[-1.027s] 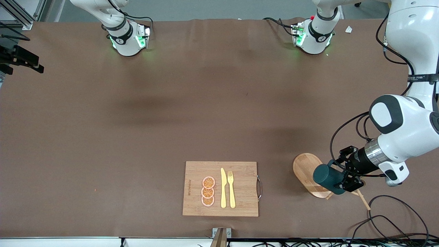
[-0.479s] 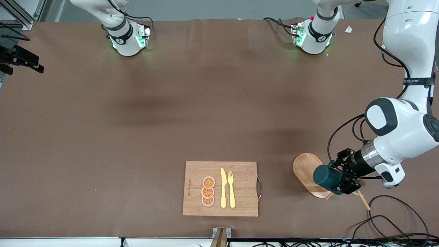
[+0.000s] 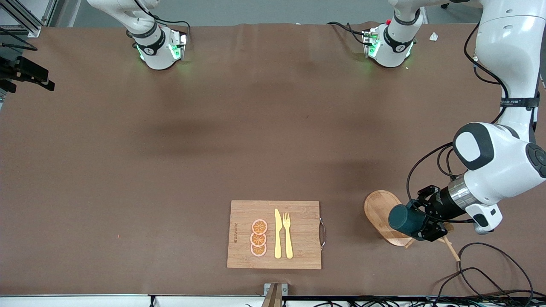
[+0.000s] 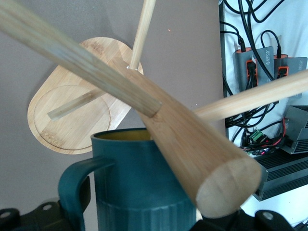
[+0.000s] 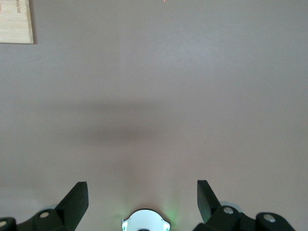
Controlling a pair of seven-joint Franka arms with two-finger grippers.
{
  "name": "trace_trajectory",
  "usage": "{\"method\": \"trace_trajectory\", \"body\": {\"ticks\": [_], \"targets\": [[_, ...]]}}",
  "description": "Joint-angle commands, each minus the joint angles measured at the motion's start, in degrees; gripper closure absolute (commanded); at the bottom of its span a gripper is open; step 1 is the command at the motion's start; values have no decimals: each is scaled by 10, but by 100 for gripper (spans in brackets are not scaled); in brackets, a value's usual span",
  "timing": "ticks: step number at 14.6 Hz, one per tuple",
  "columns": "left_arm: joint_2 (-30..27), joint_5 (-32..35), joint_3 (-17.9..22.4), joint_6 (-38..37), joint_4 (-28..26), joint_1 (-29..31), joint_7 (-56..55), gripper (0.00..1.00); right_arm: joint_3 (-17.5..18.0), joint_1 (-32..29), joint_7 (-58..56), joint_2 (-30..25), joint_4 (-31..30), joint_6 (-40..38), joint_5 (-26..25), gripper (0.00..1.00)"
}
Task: Transfer cup from left to right arm and place
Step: 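Close the left gripper around the teal mug body on the stand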
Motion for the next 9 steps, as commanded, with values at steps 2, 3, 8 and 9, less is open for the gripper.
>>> {"method": "trace_trajectory", "body": {"ticks": [2, 3, 8, 9], "targets": [[8, -10, 0, 4, 13, -3, -2, 16, 4, -4, 3, -12, -9, -1, 1, 0], [8, -10, 0, 4, 13, -3, -2, 17, 4, -4, 3, -12, -9, -1, 1, 0], [6, -9, 0, 4, 14, -2, 1, 17, 4, -4, 3, -12, -9, -1, 1, 0], [5, -9, 0, 4, 15, -2, 0, 17, 4, -4, 3, -12, -9, 0, 1, 0]]}}
